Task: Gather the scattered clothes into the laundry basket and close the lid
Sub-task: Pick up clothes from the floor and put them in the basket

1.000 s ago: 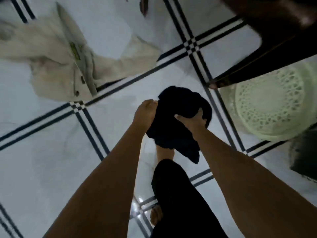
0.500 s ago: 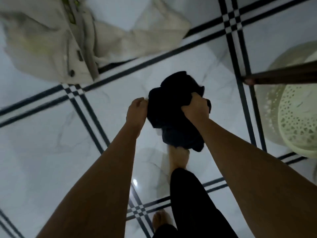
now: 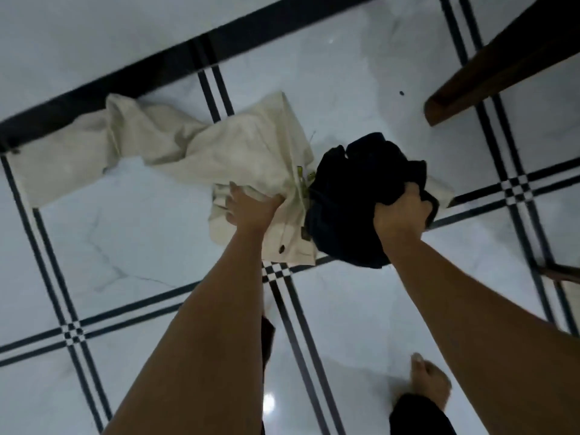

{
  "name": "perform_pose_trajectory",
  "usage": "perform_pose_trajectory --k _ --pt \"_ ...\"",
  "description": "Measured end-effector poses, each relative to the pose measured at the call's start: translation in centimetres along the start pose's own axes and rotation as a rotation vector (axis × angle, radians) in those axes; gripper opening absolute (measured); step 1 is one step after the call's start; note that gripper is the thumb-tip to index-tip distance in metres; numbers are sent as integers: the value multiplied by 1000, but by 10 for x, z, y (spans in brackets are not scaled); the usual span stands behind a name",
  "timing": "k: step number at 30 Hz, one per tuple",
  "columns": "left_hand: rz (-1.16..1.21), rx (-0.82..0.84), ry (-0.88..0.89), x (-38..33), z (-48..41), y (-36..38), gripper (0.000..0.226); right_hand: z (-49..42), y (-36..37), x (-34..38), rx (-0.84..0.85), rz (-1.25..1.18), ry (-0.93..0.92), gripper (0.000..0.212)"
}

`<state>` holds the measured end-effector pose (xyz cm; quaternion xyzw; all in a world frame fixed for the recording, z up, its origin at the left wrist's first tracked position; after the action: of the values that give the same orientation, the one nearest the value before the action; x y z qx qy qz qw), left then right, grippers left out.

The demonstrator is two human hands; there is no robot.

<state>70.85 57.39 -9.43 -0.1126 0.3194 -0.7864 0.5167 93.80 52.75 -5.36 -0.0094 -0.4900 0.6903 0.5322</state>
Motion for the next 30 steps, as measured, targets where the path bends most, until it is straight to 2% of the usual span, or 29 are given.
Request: perform_pose_trajectory --k 6,9,12,14,17,21,26,30 --pt "-608 78 236 -13 -119 15 139 -41 97 15 -38 2 125 51" --pt "-713 61 345 -6 -157 28 143 -50 135 3 -58 -37 128 49" --pt "-741 -76 357 0 -178 32 127 -45 154 -12 -146 -145 166 47" --pt "-694 -106 406 0 -185 28 107 -37 155 -17 -199 -213 180 45" --pt "-517 41 484 -2 -174 14 76 -21 141 -18 -261 -314 222 41" --pt "-237 331 294 14 -128 -1 43 13 110 -19 -255 -361 183 36" --pt "46 542 166 32 -17 -4 35 86 51 -14 -227 -561 151 39" --pt "169 714 101 36 130 -18 31 180 -39 -7 -237 -759 155 35"
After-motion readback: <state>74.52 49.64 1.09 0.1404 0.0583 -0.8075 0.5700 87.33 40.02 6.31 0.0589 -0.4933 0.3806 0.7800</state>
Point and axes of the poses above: each hand's wrist, its own z-axis away from the middle knuckle, its own y-axis out of the palm, x = y × z, the point moved 4 cm from there along -z, towards the middle knuckle, and after that the axes turned 14 degrees about -y, right-handed, at the moved point
